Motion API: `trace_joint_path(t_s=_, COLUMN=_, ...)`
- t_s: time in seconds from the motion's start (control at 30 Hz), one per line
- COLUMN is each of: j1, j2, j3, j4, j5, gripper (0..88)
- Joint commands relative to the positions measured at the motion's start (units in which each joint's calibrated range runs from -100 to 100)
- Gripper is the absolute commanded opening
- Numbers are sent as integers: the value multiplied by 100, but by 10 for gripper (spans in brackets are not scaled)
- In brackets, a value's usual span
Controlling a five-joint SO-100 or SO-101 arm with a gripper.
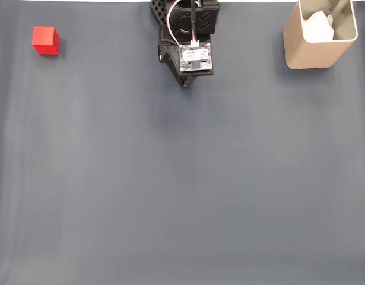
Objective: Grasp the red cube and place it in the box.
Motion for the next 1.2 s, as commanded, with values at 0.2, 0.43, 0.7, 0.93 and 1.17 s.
trace_joint_path(t_s=0.2, j1=-44, j2=9, j3=55, j4=81, j5=-15, gripper=2)
trace_joint_path(t_s=0.43, j1=-44, j2=9, j3=55, j4=7, j5=98, gripper=2)
trace_joint_path(t_s=0.7, j1=-37, j2=9, j3=-18, j4=-1019, j5=98, gripper=2)
trace_joint_path(t_s=0.93, j1=-44, j2=17, j3=-328, j4=-1774, j5=34, gripper=2)
trace_joint_path(t_s=1.17, j1=-65, j2=43, j3=-729, j4=-2504, j5=-15, gripper=2)
